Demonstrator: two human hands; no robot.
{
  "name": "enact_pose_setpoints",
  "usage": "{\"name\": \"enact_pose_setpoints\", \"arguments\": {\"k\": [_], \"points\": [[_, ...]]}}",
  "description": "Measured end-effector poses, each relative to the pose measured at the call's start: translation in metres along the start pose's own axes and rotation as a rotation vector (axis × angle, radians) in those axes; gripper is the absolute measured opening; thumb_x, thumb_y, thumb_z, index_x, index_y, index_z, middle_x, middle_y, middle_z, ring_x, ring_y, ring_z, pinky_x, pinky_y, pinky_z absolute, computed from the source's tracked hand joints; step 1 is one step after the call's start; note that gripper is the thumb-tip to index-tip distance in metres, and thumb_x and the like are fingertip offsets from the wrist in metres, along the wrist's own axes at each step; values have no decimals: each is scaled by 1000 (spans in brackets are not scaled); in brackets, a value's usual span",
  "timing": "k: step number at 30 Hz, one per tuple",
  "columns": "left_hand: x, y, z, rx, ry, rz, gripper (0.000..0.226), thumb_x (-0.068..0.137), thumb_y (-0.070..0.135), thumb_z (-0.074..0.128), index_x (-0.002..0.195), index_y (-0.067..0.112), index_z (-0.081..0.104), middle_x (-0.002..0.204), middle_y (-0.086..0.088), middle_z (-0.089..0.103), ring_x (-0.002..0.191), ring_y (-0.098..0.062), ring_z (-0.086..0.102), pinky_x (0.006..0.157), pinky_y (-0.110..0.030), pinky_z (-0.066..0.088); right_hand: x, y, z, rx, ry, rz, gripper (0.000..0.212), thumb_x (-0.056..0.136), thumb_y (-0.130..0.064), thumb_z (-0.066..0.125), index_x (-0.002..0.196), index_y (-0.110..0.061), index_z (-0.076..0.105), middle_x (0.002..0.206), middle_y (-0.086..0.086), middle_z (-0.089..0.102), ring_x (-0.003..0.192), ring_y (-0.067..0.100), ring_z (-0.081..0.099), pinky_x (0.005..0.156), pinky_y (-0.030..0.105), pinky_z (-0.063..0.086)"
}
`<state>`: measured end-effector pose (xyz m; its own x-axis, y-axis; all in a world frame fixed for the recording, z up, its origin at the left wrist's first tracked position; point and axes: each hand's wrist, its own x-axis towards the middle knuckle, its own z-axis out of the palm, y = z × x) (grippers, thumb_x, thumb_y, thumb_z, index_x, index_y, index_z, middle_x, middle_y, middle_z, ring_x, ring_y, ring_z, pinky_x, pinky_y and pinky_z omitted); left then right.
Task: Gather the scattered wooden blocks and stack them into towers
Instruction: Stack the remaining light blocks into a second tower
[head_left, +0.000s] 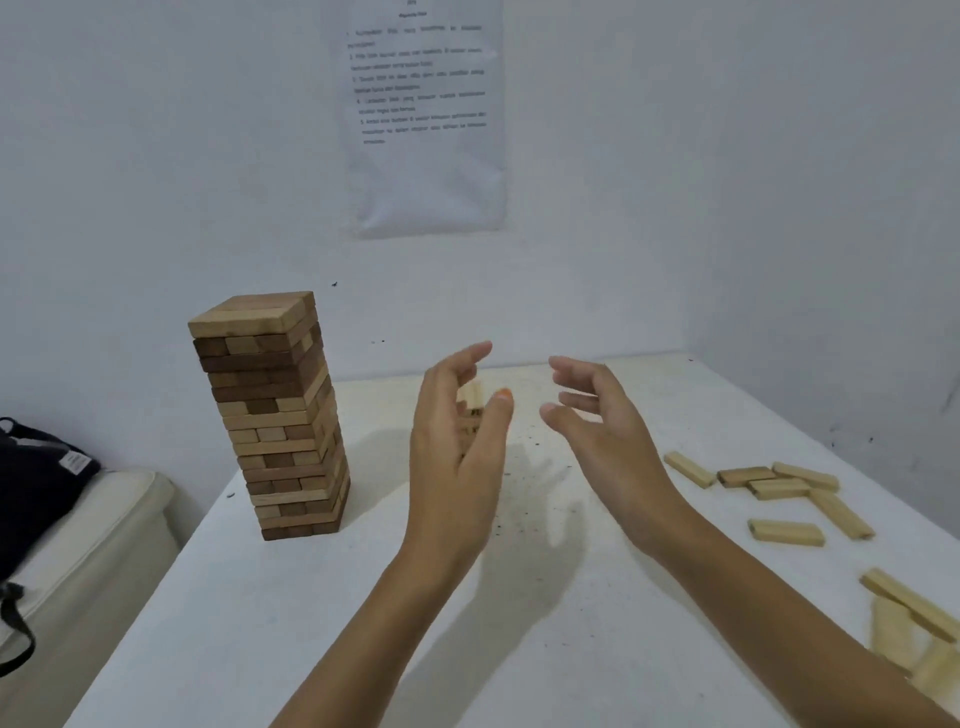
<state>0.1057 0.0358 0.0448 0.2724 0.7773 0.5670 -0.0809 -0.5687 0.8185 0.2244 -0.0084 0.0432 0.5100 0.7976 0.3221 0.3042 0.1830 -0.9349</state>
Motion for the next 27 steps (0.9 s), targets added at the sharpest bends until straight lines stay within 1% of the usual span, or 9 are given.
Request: {"name": "enact_pose_setpoints", "arguments": {"k": [3, 8, 12, 14, 16, 19, 21, 24, 27], "points": [[-12, -2, 19, 33, -129, 18, 33, 84, 30, 49, 117, 31, 56, 119, 24, 55, 115, 7, 48, 90, -13, 40, -15, 8, -32, -49, 65, 6, 30, 93, -13, 58, 115, -33, 58, 119, -15, 56, 106, -3, 54, 71, 8, 44], [-27, -7, 60, 102, -392, 11, 25, 91, 12, 56, 105, 32, 60, 113, 21, 59, 107, 8, 50, 85, -11, 42, -39, 25, -93, -118, 141, 32, 26, 90, -7, 60, 101, -30, 66, 105, -14, 65, 86, -5, 58, 67, 6, 44], [-33, -17, 94, 153, -610, 49, 24, 90, 12, 58, 102, 33, 61, 111, 19, 60, 105, 5, 52, 82, -7, 38, -55, 38, -142, -197, 200, 99, 24, 88, -2, 62, 91, -25, 70, 94, -10, 70, 89, 8, 63, 69, 18, 52], [-37, -23, 112, 188, -697, 74, 22, 89, 13, 60, 105, 28, 62, 112, 16, 60, 104, 2, 53, 82, -5, 36, -63, 45, -165, -272, 237, 138, 26, 87, 1, 63, 88, -24, 71, 90, -9, 71, 85, 8, 63, 65, 15, 50], [-39, -27, 130, 214, -757, 106, 22, 89, 15, 61, 106, 27, 61, 114, 15, 60, 104, -1, 53, 83, -5, 35, -69, 51, -184, -332, 254, 199, 22, 87, -3, 65, 87, -24, 72, 92, -6, 70, 82, 9, 63, 58, 15, 51], [-40, -31, 153, 288, -830, 206, 25, 89, 16, 62, 114, 20, 62, 120, 9, 60, 114, -4, 50, 91, -14, 36, -76, 63, -205, -404, 227, 293, 16, 81, -12, 75, 88, -26, 73, 92, -2, 70, 81, 15, 65, 64, 21, 53], [-39, -32, 167, 351, -864, 272, 30, 90, 17, 62, 119, 16, 61, 125, 4, 59, 120, -9, 48, 98, -20, 36, -78, 70, -212, -460, 200, 333, 18, 76, -18, 81, 89, -28, 72, 91, -3, 70, 78, 12, 64, 65, 18, 50], [-41, -35, 181, 412, -900, 316, 32, 91, 18, 60, 123, 13, 60, 126, 0, 60, 119, -14, 52, 100, -28, 40, -78, 73, -217, -486, 195, 326, 21, 74, -18, 83, 91, -25, 73, 84, -2, 70, 67, 4, 60, 59, 12, 46], [-44, -40, 188, 427, -876, 338, 25, 93, 15, 58, 117, 12, 66, 115, -3, 64, 111, -16, 56, 95, -30, 44, -76, 74, -218, -519, 169, 299, 21, 77, -15, 80, 94, -23, 72, 78, -2, 71, 61, 0, 60, 56, 11, 47]]}}
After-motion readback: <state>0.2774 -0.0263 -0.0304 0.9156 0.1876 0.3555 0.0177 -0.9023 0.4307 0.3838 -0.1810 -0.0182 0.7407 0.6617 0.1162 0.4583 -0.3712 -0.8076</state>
